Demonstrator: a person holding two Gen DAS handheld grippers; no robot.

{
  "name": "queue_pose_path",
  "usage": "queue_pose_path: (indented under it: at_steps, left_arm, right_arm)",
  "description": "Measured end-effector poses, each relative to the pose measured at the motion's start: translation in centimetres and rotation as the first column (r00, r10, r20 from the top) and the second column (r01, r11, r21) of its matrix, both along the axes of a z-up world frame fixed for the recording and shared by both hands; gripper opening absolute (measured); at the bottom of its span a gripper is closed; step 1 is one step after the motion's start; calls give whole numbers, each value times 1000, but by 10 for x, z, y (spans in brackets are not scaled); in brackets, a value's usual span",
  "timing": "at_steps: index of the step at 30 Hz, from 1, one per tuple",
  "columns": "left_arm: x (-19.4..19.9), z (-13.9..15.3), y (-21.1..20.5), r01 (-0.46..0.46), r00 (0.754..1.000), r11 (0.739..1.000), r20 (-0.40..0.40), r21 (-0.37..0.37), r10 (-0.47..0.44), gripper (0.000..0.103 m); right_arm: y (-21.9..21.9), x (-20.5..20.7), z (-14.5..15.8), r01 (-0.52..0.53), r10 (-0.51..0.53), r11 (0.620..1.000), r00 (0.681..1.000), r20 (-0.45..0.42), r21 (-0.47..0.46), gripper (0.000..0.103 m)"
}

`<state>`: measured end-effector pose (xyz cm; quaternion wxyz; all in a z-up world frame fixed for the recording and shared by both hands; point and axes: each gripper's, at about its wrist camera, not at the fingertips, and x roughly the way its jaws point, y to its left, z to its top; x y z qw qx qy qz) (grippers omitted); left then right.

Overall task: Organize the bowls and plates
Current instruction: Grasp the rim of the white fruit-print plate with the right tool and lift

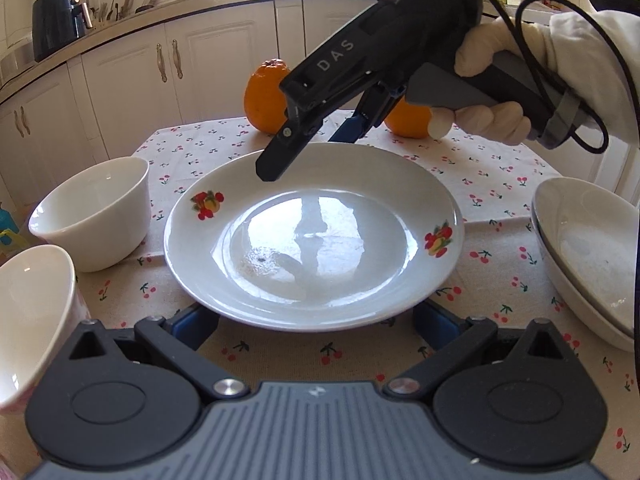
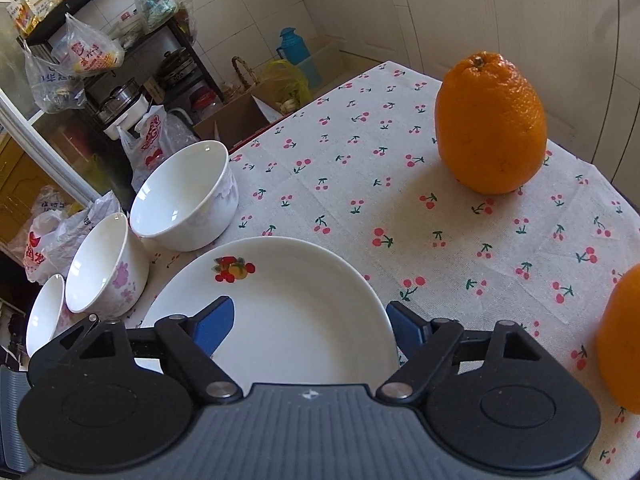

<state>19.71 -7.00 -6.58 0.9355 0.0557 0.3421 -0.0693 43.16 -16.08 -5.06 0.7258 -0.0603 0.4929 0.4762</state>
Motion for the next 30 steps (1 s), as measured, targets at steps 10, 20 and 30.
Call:
queue_pose_path:
  at_steps: [10,20,30]
  left_arm:
    - [2,0,3,-5,1000,1000,-10,-5,5,102]
    - [-2,2,7,14,999,1000,-31,-6,-14,101]
    - [-13,16,2,57,998,998,-28,16,-56,101]
  right_arm:
    - [-7,-1,-1,-6,7,999,999,-45,36,85]
    - [-15,-8,3,24,-20,998,997,-68,58,85]
    - [-30,-23,13,50,-45,996,997,-65,78,85]
